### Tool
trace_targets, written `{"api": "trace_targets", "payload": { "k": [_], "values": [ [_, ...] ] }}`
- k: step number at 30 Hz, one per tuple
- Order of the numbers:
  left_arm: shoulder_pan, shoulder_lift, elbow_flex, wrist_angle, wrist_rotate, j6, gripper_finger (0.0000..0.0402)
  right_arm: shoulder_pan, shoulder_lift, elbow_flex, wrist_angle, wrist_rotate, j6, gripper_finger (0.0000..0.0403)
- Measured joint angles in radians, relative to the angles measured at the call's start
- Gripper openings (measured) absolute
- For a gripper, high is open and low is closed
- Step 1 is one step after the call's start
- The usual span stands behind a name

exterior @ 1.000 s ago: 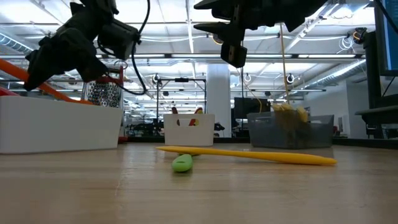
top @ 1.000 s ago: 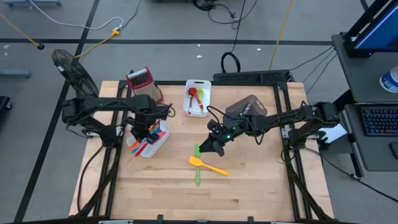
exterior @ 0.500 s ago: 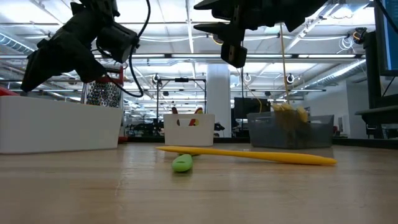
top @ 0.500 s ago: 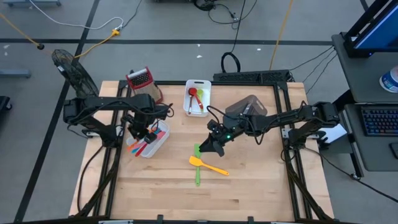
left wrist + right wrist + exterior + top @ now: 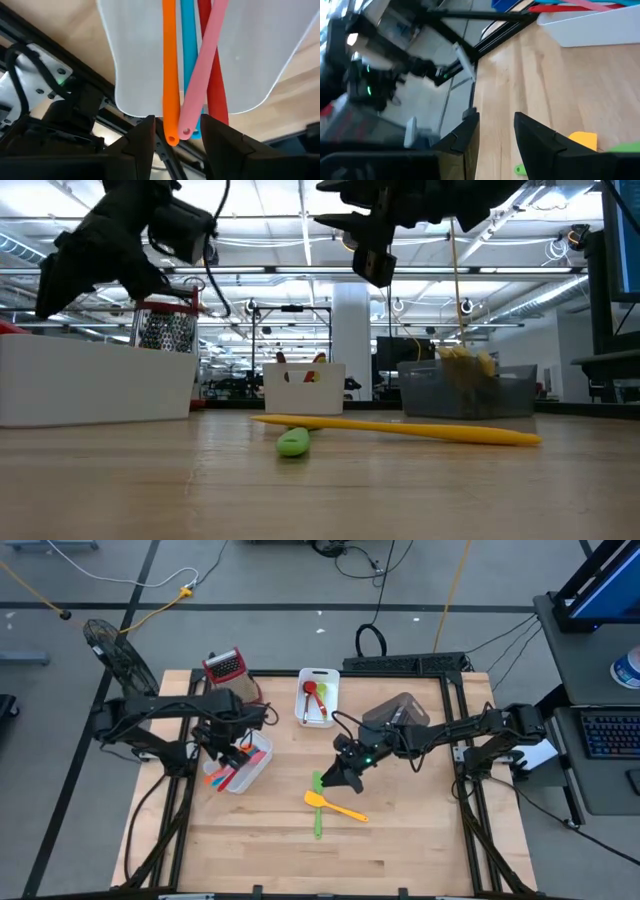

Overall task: Pick & Place Kitchen Items
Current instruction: Put the yellow spatula into the bottom white bin

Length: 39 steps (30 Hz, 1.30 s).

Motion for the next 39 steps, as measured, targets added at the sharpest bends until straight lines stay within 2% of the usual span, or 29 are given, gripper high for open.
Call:
{"api": "trace_targets", "payload": {
  "k": [5,10,13,17,22,25,29,33,39],
  "values": [
    [-0.005,-0.105,0.034,0.025,-0.073,-0.068,0.0163,0.014,0.0,0.0,-0.009,-0.022,-0.157,0.0108],
    [-0.032,-0.24,0.07,0.172,-0.137,-0.105,0.0163,0.045,0.0,0.0,-0.001,-0.022,-0.303,0.0101],
    [-0.055,-0.321,0.07,0.311,-0.163,-0.094,0.0163,0.062,0.0,0.0,0.001,-0.019,-0.344,0.0098],
    [-0.101,-0.414,0.07,0.479,-0.264,-0.045,0.0163,0.079,0.0,0.0,0.013,0.012,-0.351,0.0092],
    [-0.182,-0.513,0.07,0.587,-0.367,0.02,0.0163,0.111,0.0,0.006,0.034,0.035,-0.377,0.0083],
    [-0.23,-0.564,0.07,0.611,-0.435,0.028,0.0163,0.133,0.0,0.04,-0.062,0.045,-0.41,0.0075],
    [-0.283,-0.608,0.07,0.609,-0.525,-0.005,0.0163,0.17,0.0,0.139,-0.337,0.147,-0.533,0.0061],
    [-0.323,-0.616,0.07,0.608,-0.546,-0.019,0.0163,0.197,0.0,0.225,-0.589,0.25,-0.614,0.0051],
    [-0.375,-0.611,0.07,0.607,-0.588,-0.006,0.0163,0.2,0.0,0.233,-0.707,0.272,-0.562,0.0061]
  ]
}}
